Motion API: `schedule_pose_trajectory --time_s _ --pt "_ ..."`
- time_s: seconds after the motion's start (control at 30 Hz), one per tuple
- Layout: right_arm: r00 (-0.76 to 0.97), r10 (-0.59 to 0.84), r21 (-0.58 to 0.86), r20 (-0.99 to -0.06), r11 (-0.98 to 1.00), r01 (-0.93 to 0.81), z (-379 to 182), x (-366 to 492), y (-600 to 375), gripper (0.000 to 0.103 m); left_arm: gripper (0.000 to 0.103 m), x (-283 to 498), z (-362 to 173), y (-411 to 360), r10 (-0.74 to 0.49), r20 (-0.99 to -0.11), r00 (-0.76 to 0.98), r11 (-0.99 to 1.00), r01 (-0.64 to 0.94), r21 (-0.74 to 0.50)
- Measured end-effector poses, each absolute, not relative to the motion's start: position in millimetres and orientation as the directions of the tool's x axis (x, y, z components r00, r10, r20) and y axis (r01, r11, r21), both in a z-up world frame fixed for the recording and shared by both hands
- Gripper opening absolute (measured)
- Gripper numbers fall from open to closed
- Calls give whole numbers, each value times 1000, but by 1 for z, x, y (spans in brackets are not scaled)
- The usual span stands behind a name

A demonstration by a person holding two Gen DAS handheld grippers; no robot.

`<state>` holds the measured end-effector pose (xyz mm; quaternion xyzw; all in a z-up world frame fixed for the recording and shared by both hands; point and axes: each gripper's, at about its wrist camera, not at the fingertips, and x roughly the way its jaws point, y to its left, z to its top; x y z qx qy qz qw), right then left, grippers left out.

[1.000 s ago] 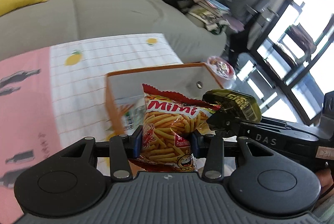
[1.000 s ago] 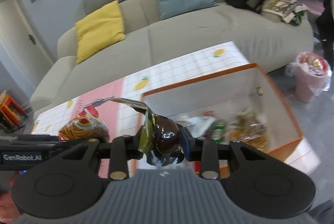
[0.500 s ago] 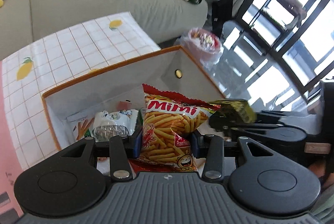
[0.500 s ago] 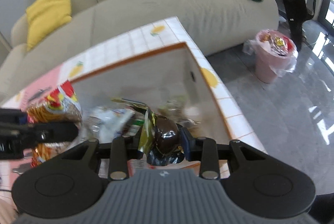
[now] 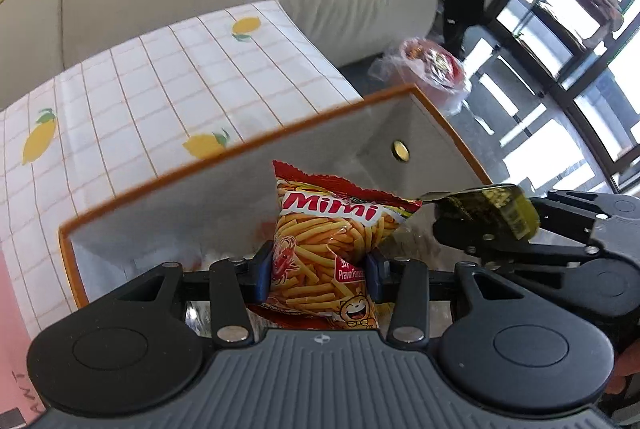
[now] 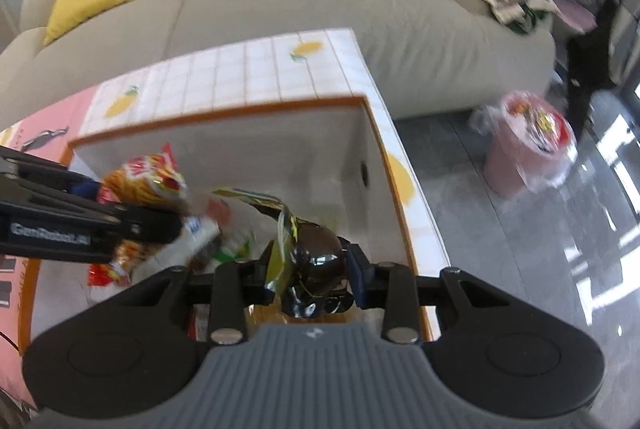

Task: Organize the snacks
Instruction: 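Carry the Mimi bag and dark candy over the orange box and lower them inside, then open both tools to drop the items into the box and lift out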

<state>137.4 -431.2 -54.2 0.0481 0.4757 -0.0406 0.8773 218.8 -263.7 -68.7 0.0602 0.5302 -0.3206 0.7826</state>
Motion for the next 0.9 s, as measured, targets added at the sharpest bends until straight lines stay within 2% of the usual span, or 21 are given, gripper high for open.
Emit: schedule_pose_trajectory --time_s 0.27,0.57,0.67,0.77,0.9 --pt "505 -52 -114 -862 989 -94 -89 185 -419 33 49 238 -67 -276 -405 -872 275 774 611 -167" --pt "499 -84 -254 -863 925 -284 -110 189 -405 34 49 225 -78 -292 -406 -878 254 688 717 -110" --pt "514 -71 -252 -855 923 -292 -108 182 -408 33 48 219 -82 -295 -403 -887 224 641 761 -98" --pt "523 -55 -227 -851 936 -271 -102 177 -414 38 48 212 -89 -300 -367 -900 237 594 804 -30" --pt "526 -47 -208 -849 945 -253 -97 170 -421 43 49 214 -98 -307 -350 -919 181 565 823 -52"
